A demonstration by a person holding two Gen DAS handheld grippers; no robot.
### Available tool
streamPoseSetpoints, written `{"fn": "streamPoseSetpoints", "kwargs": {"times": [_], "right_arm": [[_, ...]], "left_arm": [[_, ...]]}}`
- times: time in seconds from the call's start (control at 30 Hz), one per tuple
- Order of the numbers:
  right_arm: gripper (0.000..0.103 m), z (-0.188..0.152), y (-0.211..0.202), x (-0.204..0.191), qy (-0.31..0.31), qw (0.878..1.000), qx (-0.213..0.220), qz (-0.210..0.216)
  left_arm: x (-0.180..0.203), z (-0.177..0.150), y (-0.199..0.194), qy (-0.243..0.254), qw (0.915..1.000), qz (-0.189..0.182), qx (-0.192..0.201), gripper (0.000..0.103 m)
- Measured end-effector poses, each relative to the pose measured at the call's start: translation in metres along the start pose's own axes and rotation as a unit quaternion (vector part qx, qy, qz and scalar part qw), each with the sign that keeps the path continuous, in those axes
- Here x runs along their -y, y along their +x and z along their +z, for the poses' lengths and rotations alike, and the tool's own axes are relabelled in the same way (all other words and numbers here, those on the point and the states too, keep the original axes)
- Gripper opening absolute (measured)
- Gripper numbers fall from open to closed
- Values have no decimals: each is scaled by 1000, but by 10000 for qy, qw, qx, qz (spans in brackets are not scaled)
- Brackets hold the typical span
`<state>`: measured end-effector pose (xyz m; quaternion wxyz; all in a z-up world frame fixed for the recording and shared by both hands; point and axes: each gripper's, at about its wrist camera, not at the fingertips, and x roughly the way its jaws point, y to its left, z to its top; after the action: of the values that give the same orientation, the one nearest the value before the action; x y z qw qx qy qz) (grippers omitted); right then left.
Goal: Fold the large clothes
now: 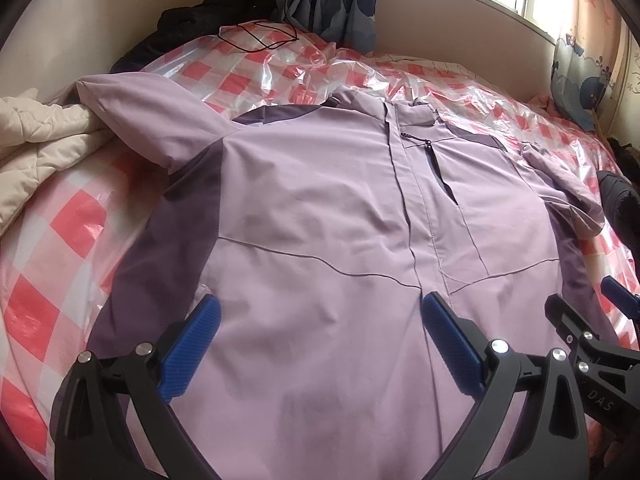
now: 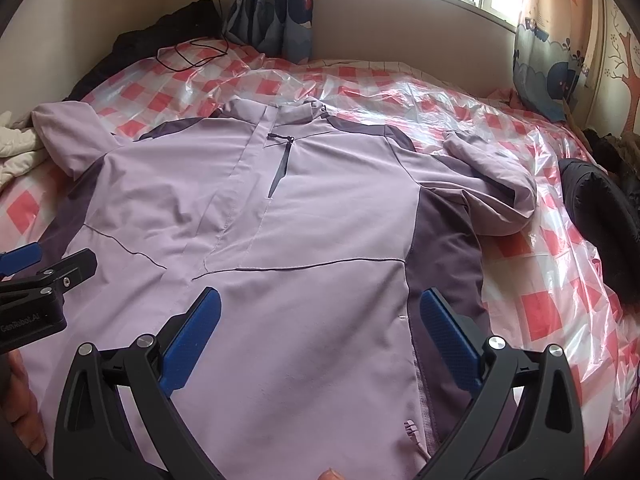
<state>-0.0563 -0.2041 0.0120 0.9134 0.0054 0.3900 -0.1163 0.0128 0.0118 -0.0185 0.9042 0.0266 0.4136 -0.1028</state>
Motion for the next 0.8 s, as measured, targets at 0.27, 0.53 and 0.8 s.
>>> {"fn": "streamPoseSetpoints", "kwargs": {"times": [0.27, 0.53, 0.8], "right_arm": [[96, -2, 1, -1, -18, 10000, -18, 3], [96, -2, 1, 0, -15, 10000, -8, -8], [96, -3, 1, 0, -26, 10000, -8, 0]], "left_arm": [[4, -1, 3, 52, 10000, -13, -42, 96], [3, -2, 4, 47, 10000, -10, -54, 96], [1, -2, 6, 61, 10000, 8, -71, 96]]}}
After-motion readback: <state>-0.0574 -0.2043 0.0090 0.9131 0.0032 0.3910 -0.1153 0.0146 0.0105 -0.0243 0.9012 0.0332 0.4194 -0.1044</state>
